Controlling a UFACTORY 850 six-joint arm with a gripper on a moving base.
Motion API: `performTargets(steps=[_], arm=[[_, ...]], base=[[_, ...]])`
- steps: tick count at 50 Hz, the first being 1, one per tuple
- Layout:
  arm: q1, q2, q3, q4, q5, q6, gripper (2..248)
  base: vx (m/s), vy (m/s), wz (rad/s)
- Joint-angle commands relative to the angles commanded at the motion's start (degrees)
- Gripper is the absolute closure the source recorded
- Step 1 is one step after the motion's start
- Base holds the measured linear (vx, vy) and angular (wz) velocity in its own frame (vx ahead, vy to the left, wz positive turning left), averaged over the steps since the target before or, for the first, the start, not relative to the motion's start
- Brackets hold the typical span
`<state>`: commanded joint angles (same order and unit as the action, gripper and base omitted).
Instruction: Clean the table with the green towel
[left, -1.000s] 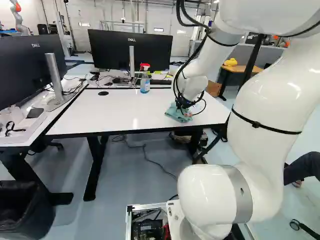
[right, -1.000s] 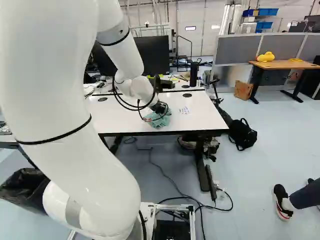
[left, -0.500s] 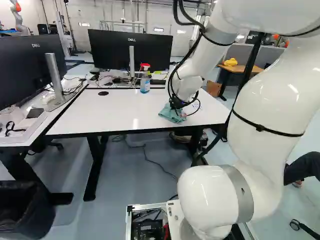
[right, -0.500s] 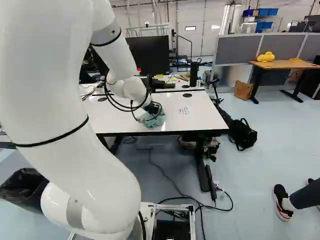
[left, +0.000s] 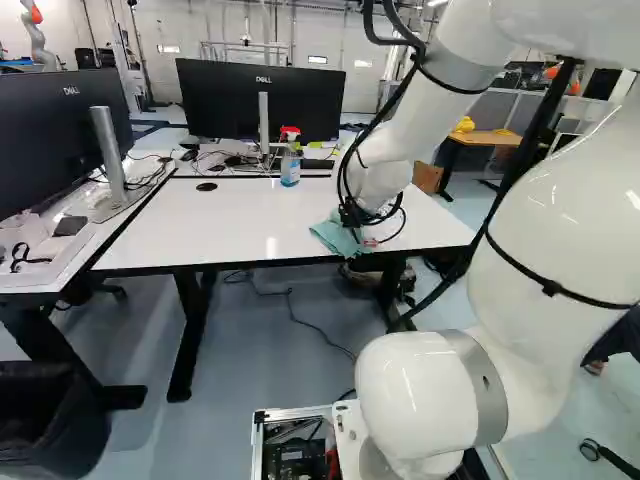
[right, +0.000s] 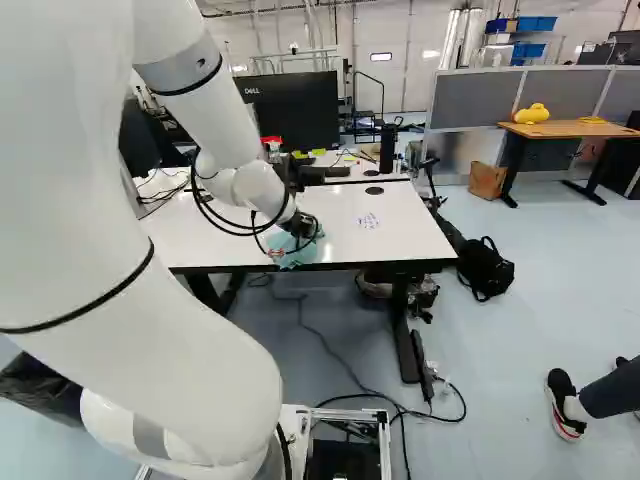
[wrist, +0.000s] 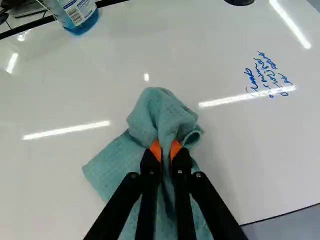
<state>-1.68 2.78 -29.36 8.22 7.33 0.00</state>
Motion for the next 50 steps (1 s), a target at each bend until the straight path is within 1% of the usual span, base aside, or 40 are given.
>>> performTargets(steps=[10, 22, 40, 50], arm=[[-1.1, 2.7, 2.6, 0.0, 0.0, 0.0, 210], [-3.6, 4.6, 4.4, 0.0, 0.0, 0.0, 210], [-7.9, 4.2, 4.1, 0.0, 0.0, 0.0, 210], [-9.8, 2.4, 2.4, 0.0, 0.0, 0.0, 210]], base=[[0.000, 0.000, 0.000], [0.000, 0.000, 0.000], [0.000, 0.000, 0.000], [0.000, 0.000, 0.000]])
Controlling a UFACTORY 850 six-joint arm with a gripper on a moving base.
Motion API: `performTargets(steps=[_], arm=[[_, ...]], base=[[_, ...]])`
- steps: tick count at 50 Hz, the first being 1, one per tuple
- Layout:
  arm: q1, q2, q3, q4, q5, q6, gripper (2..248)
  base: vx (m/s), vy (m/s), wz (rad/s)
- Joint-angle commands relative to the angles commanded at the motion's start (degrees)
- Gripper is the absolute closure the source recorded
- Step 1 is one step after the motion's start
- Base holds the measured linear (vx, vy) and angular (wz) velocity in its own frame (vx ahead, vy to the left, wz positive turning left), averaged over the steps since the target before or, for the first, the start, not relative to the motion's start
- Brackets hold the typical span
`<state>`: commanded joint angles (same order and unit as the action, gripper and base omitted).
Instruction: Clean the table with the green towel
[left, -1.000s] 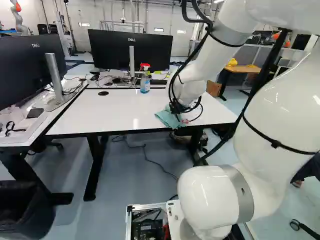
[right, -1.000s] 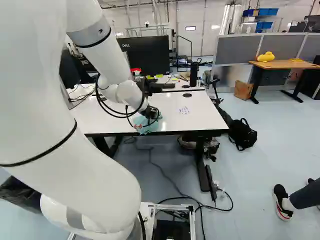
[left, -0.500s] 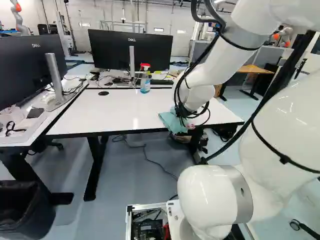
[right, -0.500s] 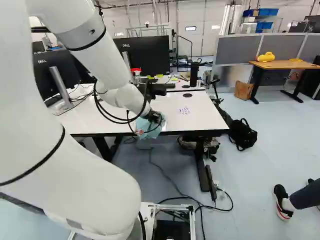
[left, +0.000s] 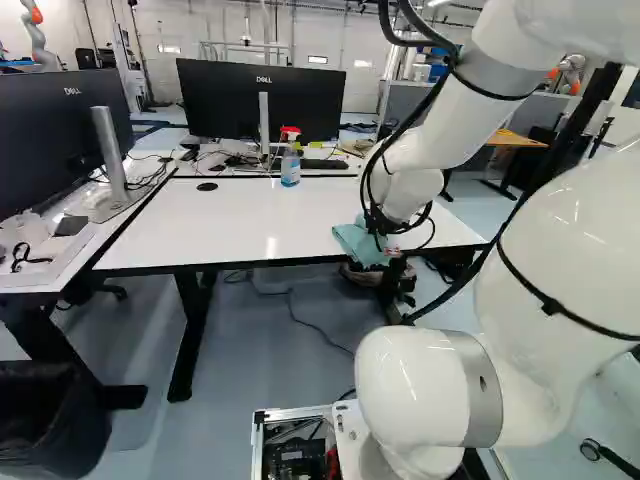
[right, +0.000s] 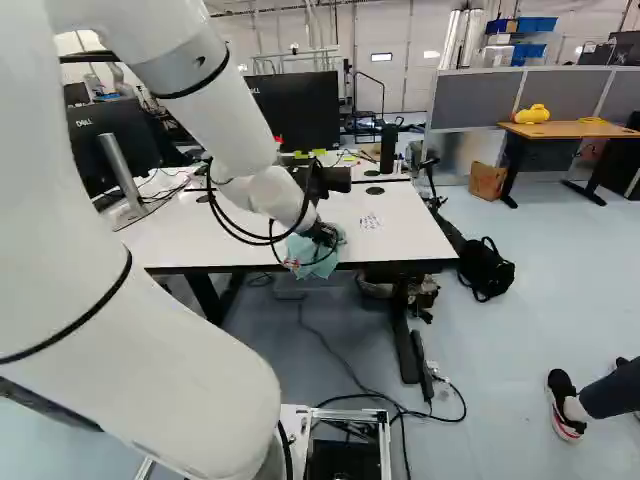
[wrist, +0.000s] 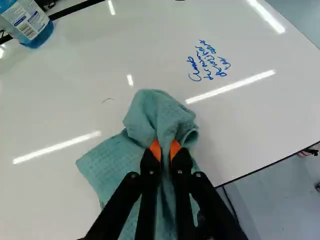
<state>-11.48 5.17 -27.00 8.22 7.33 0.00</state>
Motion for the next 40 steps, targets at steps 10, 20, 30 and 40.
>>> performTargets(steps=[10, 20, 30, 40], arm=[[0.0, -2.9, -2.8, 0.0, 0.0, 0.0, 210], [1.2, -5.5, -5.4, 0.0, 0.0, 0.0, 210], [2.9, -7.5, -7.6, 0.0, 0.0, 0.0, 210], [4.8, -9.3, -9.5, 0.0, 0.0, 0.0, 210]], base=[[0.000, 0.000, 0.000], [0.000, 0.000, 0.000], [0.000, 0.000, 0.000], [0.000, 0.000, 0.000]])
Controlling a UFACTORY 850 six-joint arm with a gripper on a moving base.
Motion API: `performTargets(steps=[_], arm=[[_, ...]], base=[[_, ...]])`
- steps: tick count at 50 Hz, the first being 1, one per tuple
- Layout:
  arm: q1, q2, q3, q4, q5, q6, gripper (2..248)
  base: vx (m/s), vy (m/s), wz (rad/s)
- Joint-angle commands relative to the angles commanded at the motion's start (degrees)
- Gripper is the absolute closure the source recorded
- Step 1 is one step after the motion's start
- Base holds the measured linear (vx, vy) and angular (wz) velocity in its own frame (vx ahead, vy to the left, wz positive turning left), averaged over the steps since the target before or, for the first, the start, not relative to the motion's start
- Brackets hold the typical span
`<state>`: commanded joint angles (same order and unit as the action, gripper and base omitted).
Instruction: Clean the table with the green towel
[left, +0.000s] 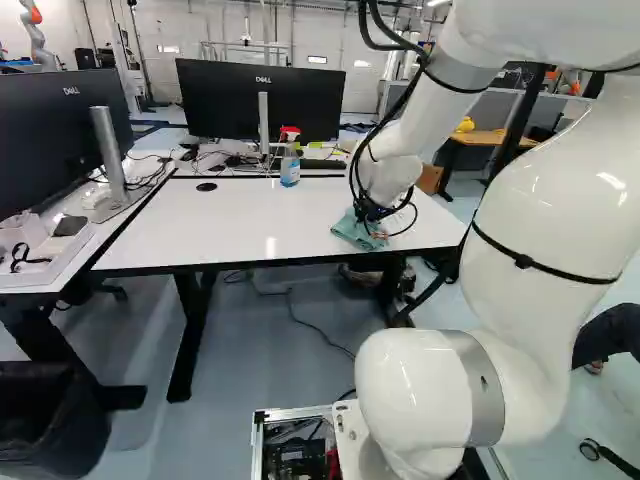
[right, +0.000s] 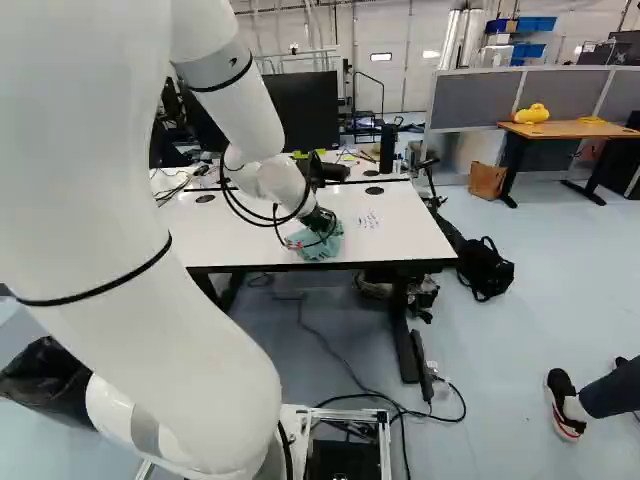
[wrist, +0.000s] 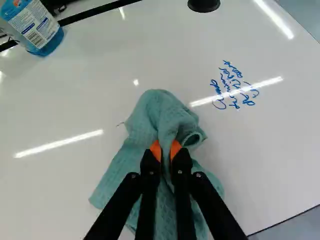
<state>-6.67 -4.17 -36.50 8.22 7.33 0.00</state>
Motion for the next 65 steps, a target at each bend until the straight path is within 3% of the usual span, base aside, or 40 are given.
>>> performTargets(steps=[26, 50, 65], arm=[[5.3, -0.7, -0.7, 0.0, 0.0, 0.0, 210], [9.8, 3.6, 3.8, 0.0, 0.0, 0.0, 210], [11.3, 7.6, 7.8, 0.0, 0.0, 0.0, 210]], base=[[0.000, 0.000, 0.000], [0.000, 0.000, 0.000], [0.000, 0.000, 0.000]])
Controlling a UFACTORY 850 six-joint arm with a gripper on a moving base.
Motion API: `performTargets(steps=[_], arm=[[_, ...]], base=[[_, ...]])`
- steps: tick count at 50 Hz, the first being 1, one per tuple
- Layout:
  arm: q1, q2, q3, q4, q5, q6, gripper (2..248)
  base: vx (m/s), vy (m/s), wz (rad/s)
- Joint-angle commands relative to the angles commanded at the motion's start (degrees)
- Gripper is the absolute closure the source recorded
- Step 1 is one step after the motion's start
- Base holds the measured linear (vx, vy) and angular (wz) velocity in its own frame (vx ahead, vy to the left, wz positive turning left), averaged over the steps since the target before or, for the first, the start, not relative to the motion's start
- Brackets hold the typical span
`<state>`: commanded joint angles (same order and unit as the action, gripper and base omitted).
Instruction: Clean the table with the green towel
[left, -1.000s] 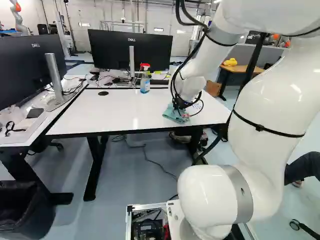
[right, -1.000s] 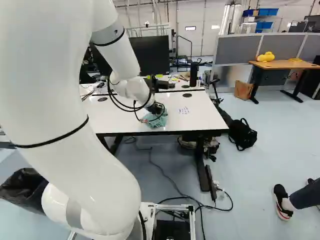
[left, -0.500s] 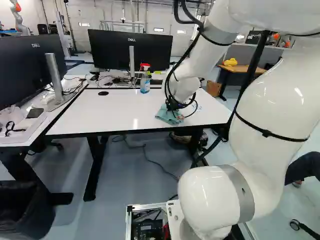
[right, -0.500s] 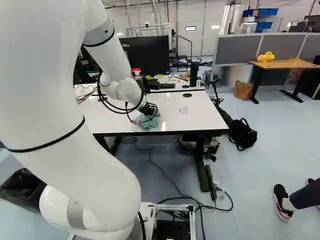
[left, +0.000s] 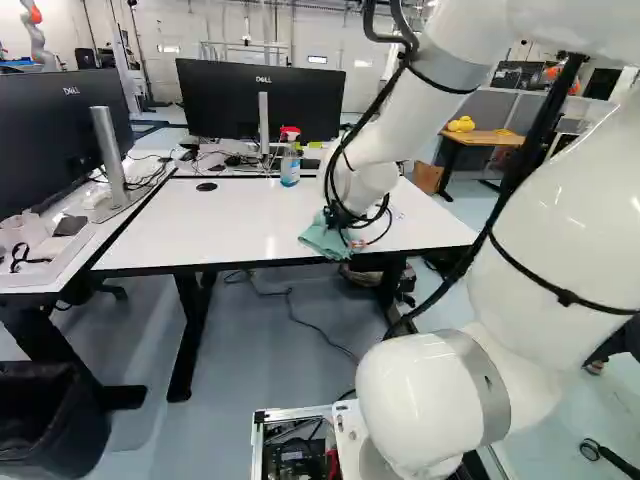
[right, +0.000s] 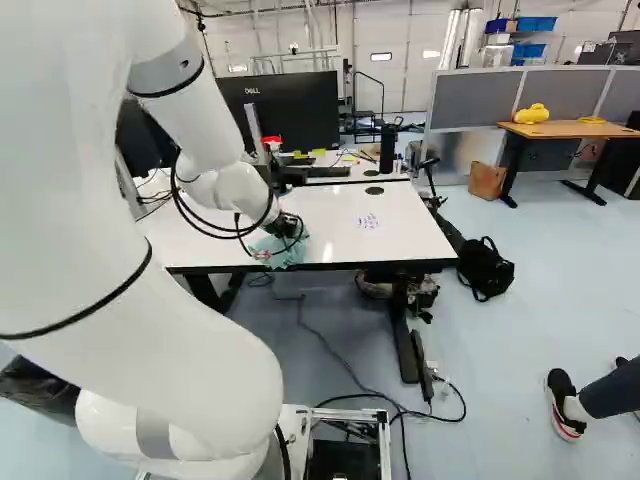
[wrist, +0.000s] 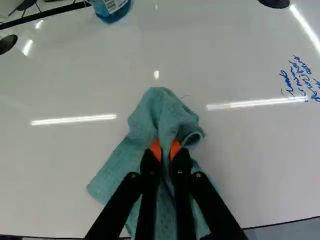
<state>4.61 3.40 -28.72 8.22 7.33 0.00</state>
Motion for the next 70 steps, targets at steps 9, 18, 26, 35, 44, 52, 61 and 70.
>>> performTargets(steps=[9, 18, 26, 35, 44, 52, 61, 70], arm=[[0.0, 0.0, 0.0, 0.0, 0.0, 0.0, 210], [0.0, 0.9, 0.2, 0.0, 0.0, 0.0, 210], [0.0, 2.5, 0.6, 0.0, 0.0, 0.0, 210], [0.1, 4.4, 1.0, 0.0, 0.0, 0.0, 210], [1.3, 4.2, 0.2, 0.0, 0.0, 0.0, 210], [3.0, 3.0, -0.9, 0.0, 0.0, 0.0, 210], [4.9, 2.7, -1.2, 0.0, 0.0, 0.0, 210], [7.0, 2.8, -1.1, 0.1, 0.0, 0.0, 210]], base=[[0.000, 0.000, 0.000], [0.000, 0.000, 0.000], [0.000, 0.000, 0.000], [0.000, 0.000, 0.000], [0.000, 0.000, 0.000], [0.000, 0.000, 0.000], [0.000, 0.000, 0.000], [0.000, 0.000, 0.000]])
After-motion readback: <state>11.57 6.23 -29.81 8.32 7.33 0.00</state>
